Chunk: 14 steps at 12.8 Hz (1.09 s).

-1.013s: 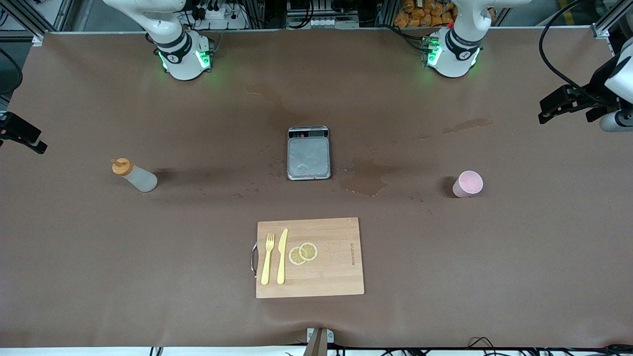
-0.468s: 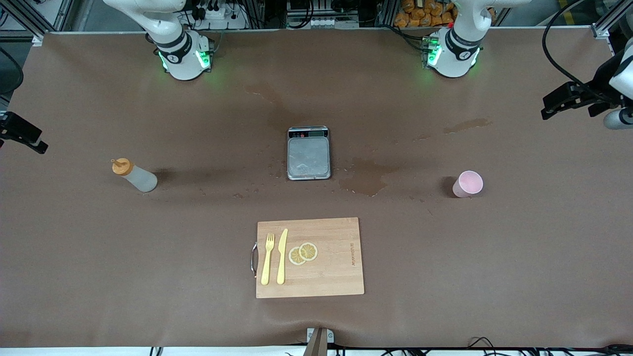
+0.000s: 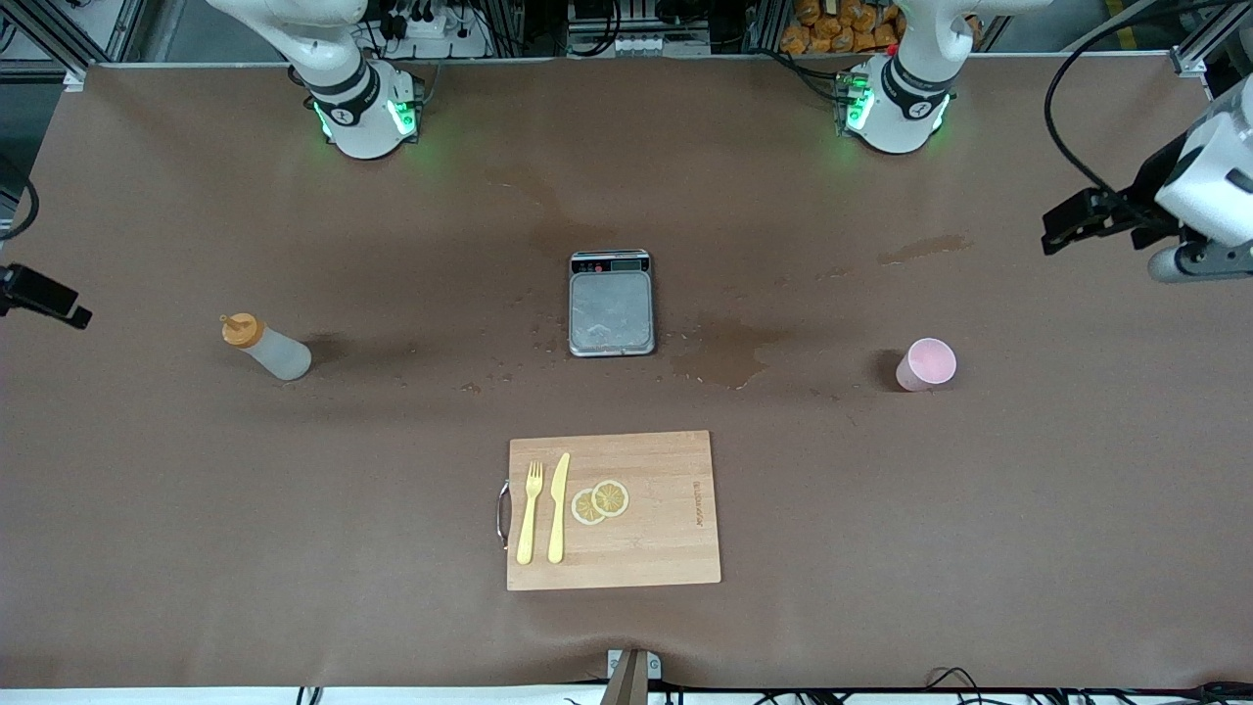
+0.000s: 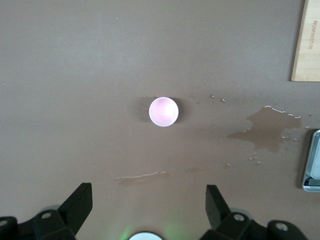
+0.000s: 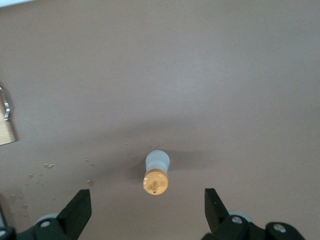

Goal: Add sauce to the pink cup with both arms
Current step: 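Reach the left gripper to the pink cup while the right gripper reaches the bottle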

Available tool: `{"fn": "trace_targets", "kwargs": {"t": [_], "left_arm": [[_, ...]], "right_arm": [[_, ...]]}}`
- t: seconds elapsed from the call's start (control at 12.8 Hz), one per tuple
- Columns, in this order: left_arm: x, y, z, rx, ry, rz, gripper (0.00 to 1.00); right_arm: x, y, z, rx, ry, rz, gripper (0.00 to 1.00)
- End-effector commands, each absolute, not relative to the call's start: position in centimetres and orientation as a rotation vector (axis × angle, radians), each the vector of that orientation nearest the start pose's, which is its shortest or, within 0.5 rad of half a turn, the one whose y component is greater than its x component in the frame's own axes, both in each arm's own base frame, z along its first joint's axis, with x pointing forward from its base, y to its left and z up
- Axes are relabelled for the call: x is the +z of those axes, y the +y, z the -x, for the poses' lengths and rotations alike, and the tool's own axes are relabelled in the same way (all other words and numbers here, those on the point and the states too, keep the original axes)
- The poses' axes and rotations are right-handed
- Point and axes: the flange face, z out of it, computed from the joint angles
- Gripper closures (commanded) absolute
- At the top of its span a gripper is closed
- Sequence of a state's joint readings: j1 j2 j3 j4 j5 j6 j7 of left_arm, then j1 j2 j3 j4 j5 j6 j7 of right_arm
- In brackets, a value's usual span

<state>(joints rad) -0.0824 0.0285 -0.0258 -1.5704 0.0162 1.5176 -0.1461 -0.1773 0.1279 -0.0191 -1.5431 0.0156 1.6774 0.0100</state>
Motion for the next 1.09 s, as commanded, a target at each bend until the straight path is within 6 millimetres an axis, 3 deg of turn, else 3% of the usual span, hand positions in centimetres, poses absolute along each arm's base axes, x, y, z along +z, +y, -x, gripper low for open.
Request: {"fn": "trace_targets", "kwargs": {"t": [0.0, 0.47, 0.86, 1.01], "left_arm": [[55.2, -6.3, -55.7, 0.069, -0.079, 3.112, 0.0], [46.4, -6.1, -54.7, 0.05, -0.076, 3.115, 0.0], [40.3, -5.7, -53.5, 0.041, -0.104, 3.117, 0.0], [37.5, -4.9, -53.1, 0.053, -0.136, 3.116, 0.0]], "right_arm": [[54.4, -13.0, -60.6, 0.055, 0.38, 3.102, 0.0], [45.7, -20.7, -61.7, 0.198, 0.599, 2.867, 0.0], [38.9, -24.2, -61.8, 0.364, 0.913, 2.739, 0.0], [34.4, -25.7, -61.4, 0.465, 1.068, 2.618, 0.0]]}}
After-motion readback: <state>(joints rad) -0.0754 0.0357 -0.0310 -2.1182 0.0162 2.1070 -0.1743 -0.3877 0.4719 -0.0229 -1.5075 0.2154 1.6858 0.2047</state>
